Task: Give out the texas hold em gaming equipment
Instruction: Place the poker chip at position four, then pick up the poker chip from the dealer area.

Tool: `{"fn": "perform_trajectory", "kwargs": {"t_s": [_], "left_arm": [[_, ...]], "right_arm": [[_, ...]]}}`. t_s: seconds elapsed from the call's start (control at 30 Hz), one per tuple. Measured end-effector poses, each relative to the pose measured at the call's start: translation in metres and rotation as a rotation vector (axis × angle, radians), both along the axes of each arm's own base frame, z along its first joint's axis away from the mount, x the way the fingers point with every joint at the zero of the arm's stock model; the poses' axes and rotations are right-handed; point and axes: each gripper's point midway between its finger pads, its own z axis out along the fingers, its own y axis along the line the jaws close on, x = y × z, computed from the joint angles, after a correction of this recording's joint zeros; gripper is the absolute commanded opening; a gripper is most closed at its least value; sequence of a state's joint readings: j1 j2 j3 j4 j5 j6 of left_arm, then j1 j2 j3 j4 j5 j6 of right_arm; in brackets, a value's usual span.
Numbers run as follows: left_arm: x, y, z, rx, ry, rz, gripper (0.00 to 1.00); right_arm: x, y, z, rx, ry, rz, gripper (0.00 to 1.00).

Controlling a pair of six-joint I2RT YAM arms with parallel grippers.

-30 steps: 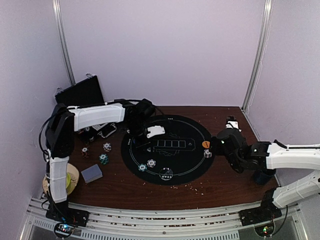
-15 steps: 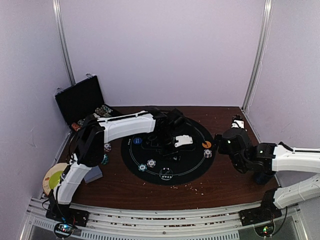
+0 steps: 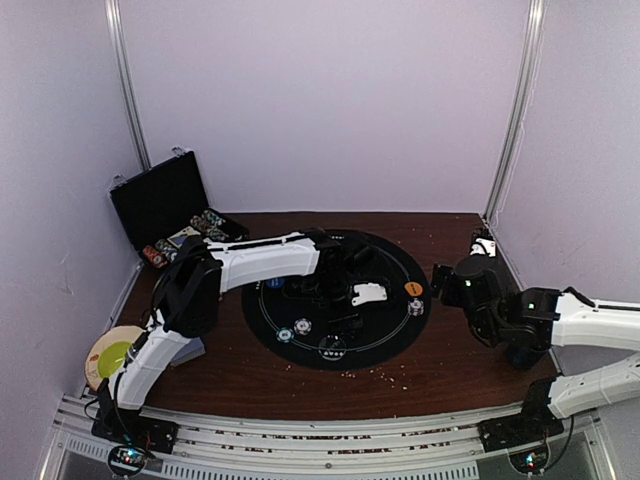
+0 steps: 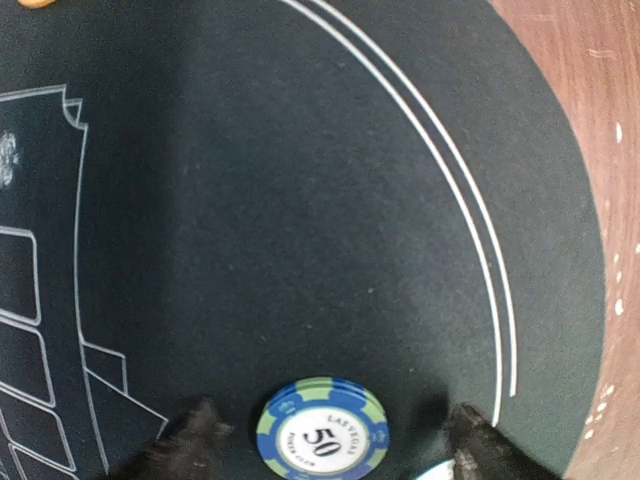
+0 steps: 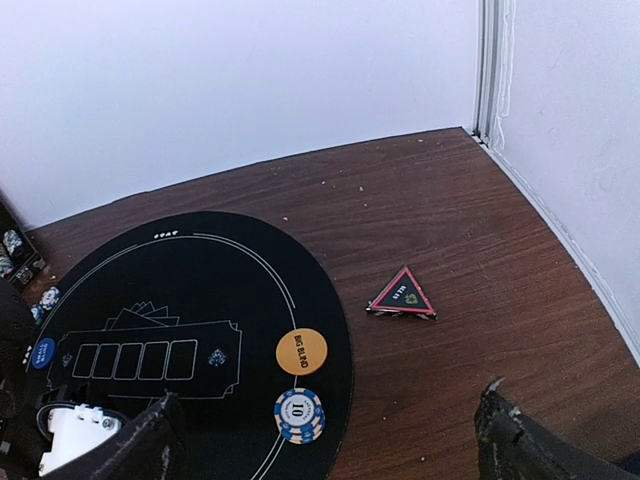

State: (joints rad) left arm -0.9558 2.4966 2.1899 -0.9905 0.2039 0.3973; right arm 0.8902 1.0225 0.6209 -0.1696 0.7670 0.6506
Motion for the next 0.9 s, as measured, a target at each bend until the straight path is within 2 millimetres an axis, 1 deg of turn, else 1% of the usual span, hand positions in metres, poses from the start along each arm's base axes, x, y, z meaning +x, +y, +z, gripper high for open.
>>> {"fn": "perform_trajectory", "kwargs": {"t_s": [0.03, 0.17, 0.27, 0.33, 0.4, 0.47, 0.53, 0.57, 0.67, 0.73, 0.77, 0.8, 0.9], "left_arm": [[0.000, 0.000, 0.000, 0.000, -0.003, 0.003, 0.97], [0.007, 0.002, 0.005, 0.004, -0.037, 0.019, 0.98], [0.017, 0.005, 0.019, -0.011, -0.068, 0.037, 0.98], [0.025, 0.008, 0.038, -0.036, -0.094, 0.053, 0.98], [0.034, 0.015, 0.067, -0.079, -0.123, 0.074, 0.98], [0.043, 0.025, 0.096, -0.122, -0.148, 0.099, 0.98], [0.050, 0.043, 0.127, -0.176, -0.165, 0.129, 0.98], [0.054, 0.055, 0.142, -0.202, -0.168, 0.145, 0.98], [0.062, 0.086, 0.167, -0.259, -0.164, 0.178, 0.98], [0.064, 0.106, 0.171, -0.275, -0.145, 0.192, 0.98], [0.064, 0.119, 0.167, -0.278, -0.125, 0.203, 0.98], [0.064, 0.127, 0.163, -0.276, -0.109, 0.211, 0.98], [0.058, 0.150, 0.138, -0.261, -0.040, 0.235, 0.98]], "right_arm": [[0.000, 0.001, -0.001, -0.003, 0.002, 0.000, 1.00], [0.002, 0.004, -0.012, -0.032, 0.028, 0.005, 1.00], [0.002, 0.005, -0.014, -0.049, 0.039, 0.016, 1.00], [0.002, 0.008, -0.014, -0.054, 0.043, 0.037, 1.00], [0.002, 0.014, -0.015, -0.058, 0.053, 0.070, 1.00], [0.004, 0.023, -0.014, -0.065, 0.072, 0.112, 1.00], [0.010, 0.039, -0.011, -0.075, 0.098, 0.148, 1.00], [0.015, 0.050, -0.010, -0.083, 0.115, 0.173, 1.00], [0.026, 0.081, -0.014, -0.117, 0.166, 0.236, 1.00], [0.033, 0.103, -0.024, -0.150, 0.215, 0.285, 1.00], [0.035, 0.112, -0.029, -0.165, 0.238, 0.308, 1.00], [0.038, 0.120, -0.034, -0.182, 0.266, 0.329, 1.00], [0.048, 0.152, -0.052, -0.232, 0.348, 0.393, 1.00]]}}
